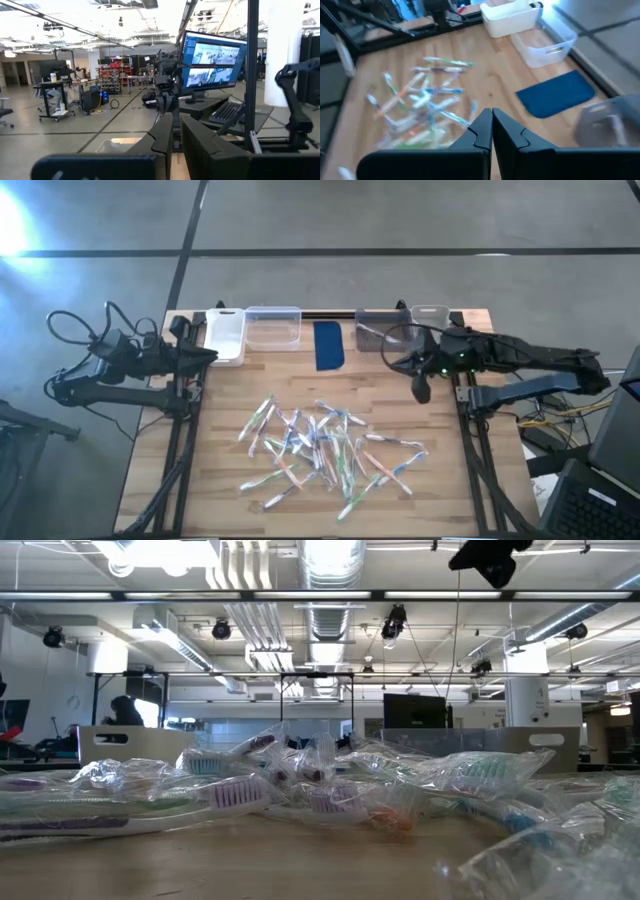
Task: Pick & Place Toothbrushes
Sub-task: Put the green toothbrush into the transparent bin
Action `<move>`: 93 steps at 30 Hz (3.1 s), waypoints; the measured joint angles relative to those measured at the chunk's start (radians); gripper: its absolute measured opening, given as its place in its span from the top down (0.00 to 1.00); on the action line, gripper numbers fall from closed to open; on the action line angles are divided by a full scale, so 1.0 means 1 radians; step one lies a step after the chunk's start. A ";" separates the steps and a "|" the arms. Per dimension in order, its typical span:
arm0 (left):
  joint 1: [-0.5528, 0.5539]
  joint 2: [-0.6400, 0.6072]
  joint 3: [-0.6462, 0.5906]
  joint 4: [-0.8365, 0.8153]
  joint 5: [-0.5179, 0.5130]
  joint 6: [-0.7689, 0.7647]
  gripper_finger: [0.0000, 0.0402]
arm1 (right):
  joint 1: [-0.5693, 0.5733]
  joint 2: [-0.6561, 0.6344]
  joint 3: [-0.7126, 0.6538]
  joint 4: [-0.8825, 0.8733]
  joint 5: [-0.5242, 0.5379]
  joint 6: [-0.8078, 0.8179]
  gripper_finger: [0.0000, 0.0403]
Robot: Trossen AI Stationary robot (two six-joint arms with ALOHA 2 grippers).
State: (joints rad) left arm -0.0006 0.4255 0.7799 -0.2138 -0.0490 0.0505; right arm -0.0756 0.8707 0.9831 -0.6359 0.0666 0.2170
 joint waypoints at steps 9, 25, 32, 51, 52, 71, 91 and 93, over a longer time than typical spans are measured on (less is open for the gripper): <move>0.000 0.014 0.000 -0.004 0.002 -0.076 0.90 | -0.041 -0.245 -0.146 -0.023 -0.129 -0.231 0.98; 0.000 0.043 0.000 0.027 0.001 -0.152 0.90 | -0.041 -0.470 -0.232 -0.232 -0.030 -0.237 0.98; 0.000 0.057 0.000 0.066 -0.002 -0.207 0.90 | -0.041 -0.468 -0.232 -0.228 -0.030 -0.237 0.98; 0.000 0.189 0.077 0.174 0.026 -0.217 0.53 | -0.041 -0.468 -0.233 -0.227 -0.031 -0.236 0.98; 0.000 0.201 0.090 0.160 0.026 -0.217 0.50 | -0.041 -0.468 -0.233 -0.227 -0.031 -0.236 0.98; 0.000 0.256 0.114 -0.060 0.032 -0.323 0.43 | -0.041 -0.468 -0.233 -0.227 -0.031 -0.236 0.98; 0.001 0.336 0.190 -0.742 0.040 -0.179 0.46 | -0.041 -0.468 -0.233 -0.227 -0.031 -0.236 0.98; 0.001 0.369 0.203 -0.798 0.040 -0.137 0.46 | -0.041 -0.468 -0.233 -0.227 -0.031 -0.236 0.98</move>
State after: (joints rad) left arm 0.0002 0.7941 0.9834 -1.0118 -0.0092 -0.0868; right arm -0.1162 0.4026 0.7498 -0.8631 0.0353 -0.0190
